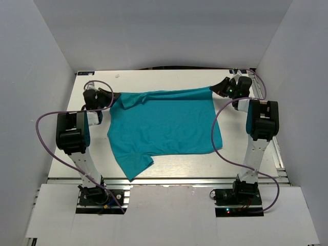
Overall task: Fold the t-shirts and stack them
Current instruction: Grap the side of the flattened tshirt furthest away from the robot with both arms, then fold the flattened tshirt in 1/3 of the way
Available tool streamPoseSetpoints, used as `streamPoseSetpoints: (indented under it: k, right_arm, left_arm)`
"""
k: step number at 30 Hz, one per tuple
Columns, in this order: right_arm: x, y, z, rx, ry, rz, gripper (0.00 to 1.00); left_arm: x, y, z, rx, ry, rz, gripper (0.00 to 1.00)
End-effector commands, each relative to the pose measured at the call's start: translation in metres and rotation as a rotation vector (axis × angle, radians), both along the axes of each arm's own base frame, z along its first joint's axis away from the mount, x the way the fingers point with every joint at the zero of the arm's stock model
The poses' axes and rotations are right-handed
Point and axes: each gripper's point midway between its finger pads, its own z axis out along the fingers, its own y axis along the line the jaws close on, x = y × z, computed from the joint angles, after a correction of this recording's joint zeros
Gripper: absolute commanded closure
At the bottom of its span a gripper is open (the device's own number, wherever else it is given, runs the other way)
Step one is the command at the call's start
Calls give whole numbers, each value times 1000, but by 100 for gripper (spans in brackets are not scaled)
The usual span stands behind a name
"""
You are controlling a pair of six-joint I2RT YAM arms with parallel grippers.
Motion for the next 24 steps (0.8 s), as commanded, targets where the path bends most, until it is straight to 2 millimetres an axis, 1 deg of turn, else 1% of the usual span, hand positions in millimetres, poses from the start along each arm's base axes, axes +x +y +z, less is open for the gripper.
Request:
streamPoseSetpoints:
  k: [1,6,10,17,24]
  right_arm:
    - [-1,-3,25,1,-68,11,100]
    - [-6,-3,20,12,-54,32,100]
    - [-11,-3,17,19,-48,43,100]
    - [-15,-8,15,37,-49,51,100]
    - [-19,-9,15,44,-56,72,96]
  left_arm:
    - [-8,1,31,21,-75,-17,100]
    - [-16,0,29,19,-67,-25,100]
    - [-24,0,23,22,-52,-28,100]
    - [-28,9,19,17,-41,-16,100]
    - [-29,6,15,6,-29,-36,100]
